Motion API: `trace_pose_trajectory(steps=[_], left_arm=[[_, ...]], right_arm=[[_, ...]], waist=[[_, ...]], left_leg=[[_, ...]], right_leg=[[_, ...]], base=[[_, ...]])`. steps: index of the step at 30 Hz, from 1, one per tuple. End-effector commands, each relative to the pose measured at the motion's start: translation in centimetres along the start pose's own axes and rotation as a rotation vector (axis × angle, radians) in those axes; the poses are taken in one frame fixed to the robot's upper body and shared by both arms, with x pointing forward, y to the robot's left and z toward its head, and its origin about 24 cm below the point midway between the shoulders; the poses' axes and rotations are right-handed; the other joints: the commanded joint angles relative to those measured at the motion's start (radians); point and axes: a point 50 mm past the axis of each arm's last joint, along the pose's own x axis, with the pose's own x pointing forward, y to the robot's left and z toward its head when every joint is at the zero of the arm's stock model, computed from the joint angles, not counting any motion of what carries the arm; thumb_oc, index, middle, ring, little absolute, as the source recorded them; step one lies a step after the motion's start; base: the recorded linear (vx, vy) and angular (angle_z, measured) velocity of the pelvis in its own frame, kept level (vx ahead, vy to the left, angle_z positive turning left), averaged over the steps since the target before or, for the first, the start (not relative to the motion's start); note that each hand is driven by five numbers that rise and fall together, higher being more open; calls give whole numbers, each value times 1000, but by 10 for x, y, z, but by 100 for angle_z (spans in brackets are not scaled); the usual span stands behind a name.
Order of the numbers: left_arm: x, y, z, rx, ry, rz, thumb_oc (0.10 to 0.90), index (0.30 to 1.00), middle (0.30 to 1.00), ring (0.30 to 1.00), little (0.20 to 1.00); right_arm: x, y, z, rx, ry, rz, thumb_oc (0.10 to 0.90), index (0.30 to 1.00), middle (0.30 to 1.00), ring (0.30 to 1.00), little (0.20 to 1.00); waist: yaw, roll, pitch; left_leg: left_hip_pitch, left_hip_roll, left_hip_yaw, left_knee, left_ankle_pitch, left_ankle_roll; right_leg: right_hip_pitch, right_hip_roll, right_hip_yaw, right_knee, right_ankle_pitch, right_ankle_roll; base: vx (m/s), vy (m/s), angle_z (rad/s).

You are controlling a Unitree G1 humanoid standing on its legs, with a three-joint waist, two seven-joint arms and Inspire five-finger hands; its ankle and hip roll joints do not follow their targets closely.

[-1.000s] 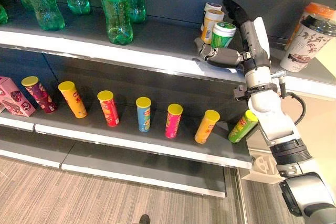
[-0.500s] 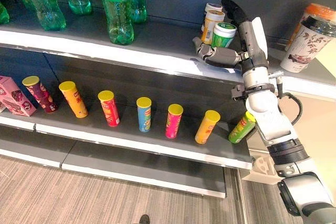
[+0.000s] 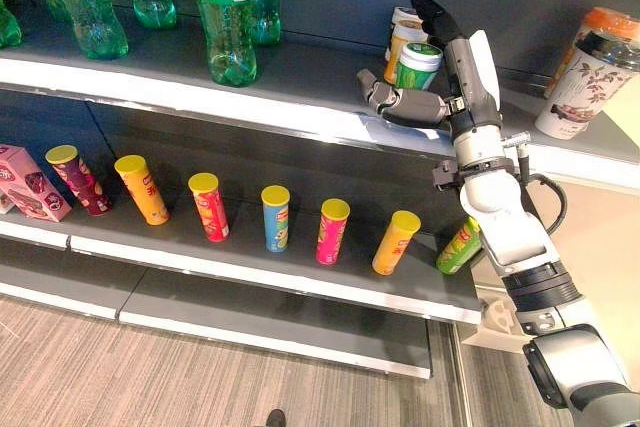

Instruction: Put the goods on the table back onto the shelves and tidy them up.

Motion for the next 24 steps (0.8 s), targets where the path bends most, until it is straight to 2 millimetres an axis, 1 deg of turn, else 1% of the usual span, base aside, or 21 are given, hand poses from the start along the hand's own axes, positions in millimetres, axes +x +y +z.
trace_pose_trajectory(steps=[1,2,3,6,7,9,12,18,24], left_arm=[[3,3,10,47,-21,28,800,900,900,900,900],[3,3,10,48,-22,27,800,900,900,900,900],[3,2,10,49,-24,25,800,900,900,900,900],[3,2,11,52,-27,26,800,900,900,900,900],[3,2,12,53,-28,25,800,900,900,900,900],[3,1,12,54,-28,24,800,900,900,900,900],[4,1,13,52,-31,22,800,900,900,900,900],[3,1,10,53,-16,25,800,900,900,900,900],[4,1,12,51,-20,28,800,900,900,900,900]], right_arm=[[37,-18,58,10,-225,-106,800,900,900,900,900],[37,-19,58,2,-226,-108,800,900,900,900,900],[36,-24,60,-26,-241,-140,800,900,900,900,900],[35,-27,62,-4,-256,-157,800,900,900,900,900],[34,-25,66,32,-274,-139,800,900,900,900,900],[33,-22,67,76,-274,-124,800,900,900,900,900],[33,-15,66,85,-267,-82,800,900,900,900,900],[34,-15,67,94,-266,-70,800,900,900,900,900],[33,-15,68,85,-274,-73,800,900,900,900,900]], waist=[[46,32,-57],[46,33,-57],[44,34,-55],[42,35,-55],[40,34,-55],[38,34,-55],[36,31,-57],[39,29,-58],[37,28,-58]], left_leg=[[72,69,22,2,-111,-35],[72,69,22,2,-111,-35],[74,68,23,2,-112,-35],[76,69,23,2,-112,-35],[76,70,25,2,-113,-34],[77,71,26,2,-113,-35],[82,74,31,2,-113,-36],[81,73,30,2,-112,-36],[81,72,31,2,-112,-35]], right_leg=[[-46,-45,-45,22,76,16],[-46,-45,-45,22,76,16],[-45,-45,-44,23,76,17],[-44,-45,-42,22,76,16],[-45,-45,-41,23,75,15],[-45,-44,-39,22,75,14],[-44,-40,-35,19,74,13],[-43,-40,-36,19,75,12],[-44,-43,-36,20,78,14]], base=[[0,0,0],[0,0,0],[0,0,0],[0,0,0],[0,0,0],[0,0,0],[0,0,0],[0,0,0],[0,0,0]])
